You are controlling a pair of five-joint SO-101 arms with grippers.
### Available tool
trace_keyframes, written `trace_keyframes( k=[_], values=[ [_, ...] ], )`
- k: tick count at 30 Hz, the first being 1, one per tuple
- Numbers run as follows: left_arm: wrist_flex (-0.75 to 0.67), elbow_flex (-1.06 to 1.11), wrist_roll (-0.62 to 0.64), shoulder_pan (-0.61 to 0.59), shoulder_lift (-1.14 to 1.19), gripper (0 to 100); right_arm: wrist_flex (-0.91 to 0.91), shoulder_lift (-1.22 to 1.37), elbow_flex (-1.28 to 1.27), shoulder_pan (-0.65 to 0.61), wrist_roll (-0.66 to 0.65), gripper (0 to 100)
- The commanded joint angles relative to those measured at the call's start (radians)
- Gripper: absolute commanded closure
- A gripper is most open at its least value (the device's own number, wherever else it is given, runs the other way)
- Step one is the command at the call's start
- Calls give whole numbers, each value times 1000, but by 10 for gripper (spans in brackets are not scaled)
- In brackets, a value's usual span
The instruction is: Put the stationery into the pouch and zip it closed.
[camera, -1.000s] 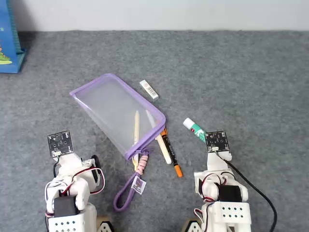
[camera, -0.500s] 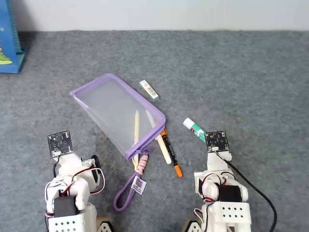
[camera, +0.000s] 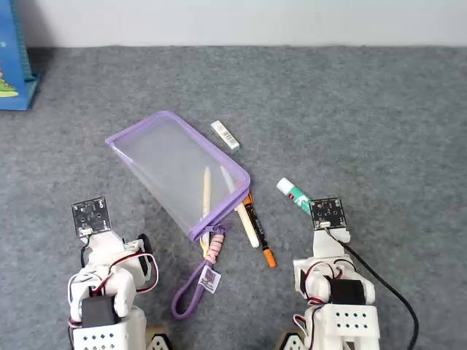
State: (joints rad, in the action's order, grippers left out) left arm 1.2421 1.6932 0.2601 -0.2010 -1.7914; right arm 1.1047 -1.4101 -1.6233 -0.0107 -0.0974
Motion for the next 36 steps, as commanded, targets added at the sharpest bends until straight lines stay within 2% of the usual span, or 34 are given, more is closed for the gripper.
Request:
trace_keyframes(
  k=[1,8,16,22,28,33,36],
  values=[
    [5,-12,5,-2,-2,855,4,2,18,-1,-3,990],
    [5,-12,5,-2,-2,855,-1,2,18,-140,-3,990],
    [5,-12,5,-2,-2,855,12,2,18,-147,-5,990],
    [5,-12,5,-2,-2,855,21,2,112,-125,-92,990],
    [5,-12,5,-2,-2,855,22,13,278,-151,86,990],
    [5,-12,5,-2,-2,855,171,16,420,-348,176,990],
    [5,-12,5,-2,-2,855,186,19,482,-437,232,990]
  ],
)
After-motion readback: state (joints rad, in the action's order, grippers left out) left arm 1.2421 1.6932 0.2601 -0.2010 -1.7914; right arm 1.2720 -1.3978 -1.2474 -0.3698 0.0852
